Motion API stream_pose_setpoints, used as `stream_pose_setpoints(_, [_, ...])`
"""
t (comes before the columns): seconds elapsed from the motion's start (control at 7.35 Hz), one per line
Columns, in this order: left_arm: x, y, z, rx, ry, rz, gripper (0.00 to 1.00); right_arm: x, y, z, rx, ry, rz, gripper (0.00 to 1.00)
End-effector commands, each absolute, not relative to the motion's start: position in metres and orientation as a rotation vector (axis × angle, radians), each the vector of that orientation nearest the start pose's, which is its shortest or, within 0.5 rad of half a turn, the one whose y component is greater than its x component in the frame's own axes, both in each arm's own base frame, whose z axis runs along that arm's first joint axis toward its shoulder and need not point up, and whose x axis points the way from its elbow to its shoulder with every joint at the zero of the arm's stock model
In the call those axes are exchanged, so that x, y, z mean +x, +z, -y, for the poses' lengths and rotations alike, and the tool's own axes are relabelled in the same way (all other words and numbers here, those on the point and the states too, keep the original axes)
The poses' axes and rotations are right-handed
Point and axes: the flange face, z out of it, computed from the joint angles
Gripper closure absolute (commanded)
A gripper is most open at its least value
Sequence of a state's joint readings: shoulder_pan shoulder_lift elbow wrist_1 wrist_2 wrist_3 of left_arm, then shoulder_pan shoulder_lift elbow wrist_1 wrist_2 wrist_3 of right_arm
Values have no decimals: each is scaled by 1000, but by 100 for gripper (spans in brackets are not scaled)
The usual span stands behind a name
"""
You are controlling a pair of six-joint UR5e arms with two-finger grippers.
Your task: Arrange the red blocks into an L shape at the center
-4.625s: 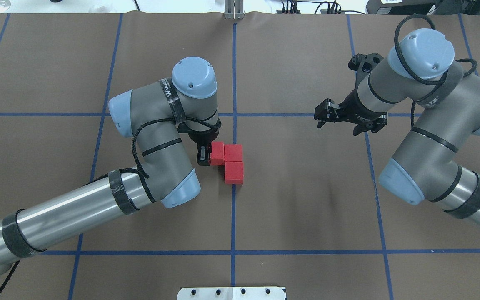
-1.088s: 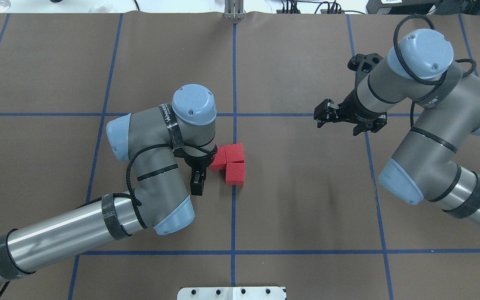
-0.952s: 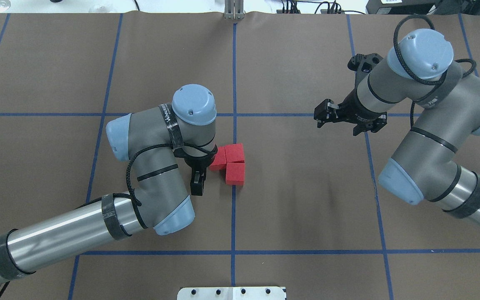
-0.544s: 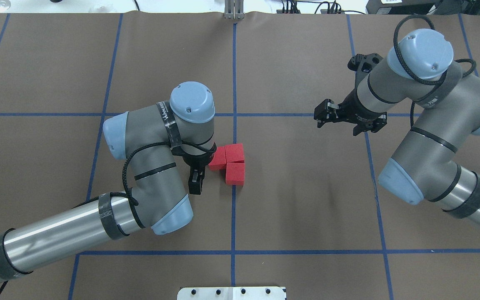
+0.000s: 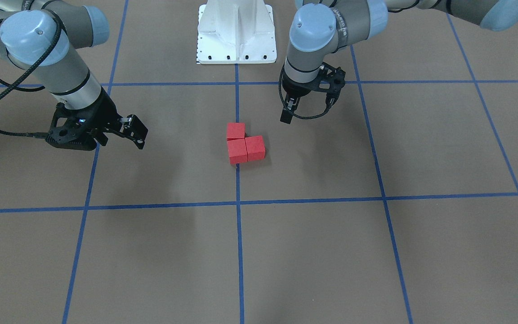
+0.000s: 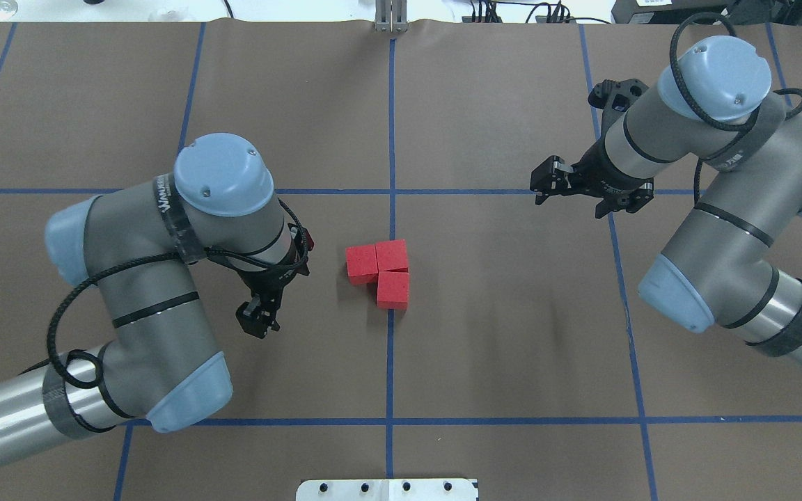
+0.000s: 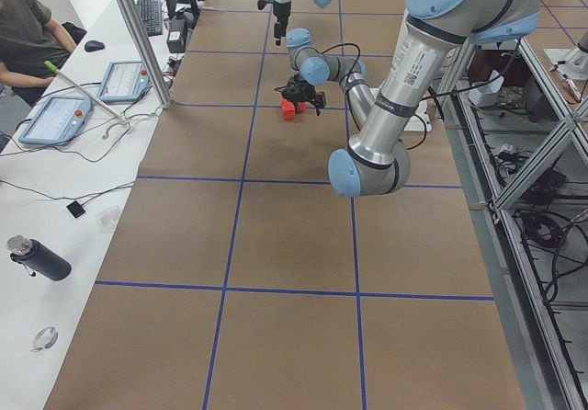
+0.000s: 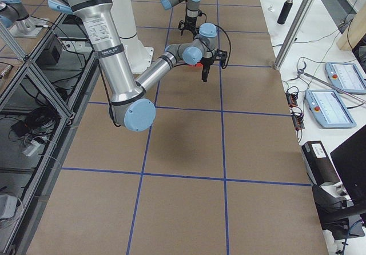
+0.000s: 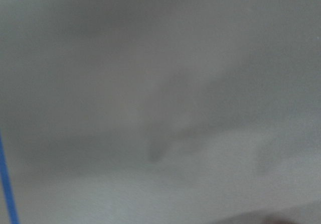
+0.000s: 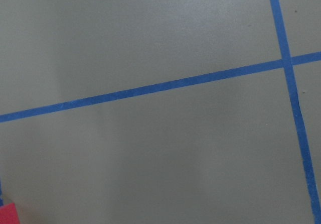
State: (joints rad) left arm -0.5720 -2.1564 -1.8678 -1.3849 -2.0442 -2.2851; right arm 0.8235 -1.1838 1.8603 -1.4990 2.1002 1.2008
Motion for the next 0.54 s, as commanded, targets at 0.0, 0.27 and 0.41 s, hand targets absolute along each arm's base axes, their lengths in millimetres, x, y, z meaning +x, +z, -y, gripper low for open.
stream_pose_setpoints(0.0, [387,236,435,-370,-878,-771,0,-302,316,516,-4,246,896,0])
stream_pose_setpoints(0.27, [295,290,436,-180,-609,-776,0,-214,359,539,-2,211,909,0])
stream_pose_setpoints(0.41, [253,314,445,-94,-487,-758,0,-174,388,540,14,185,900,0])
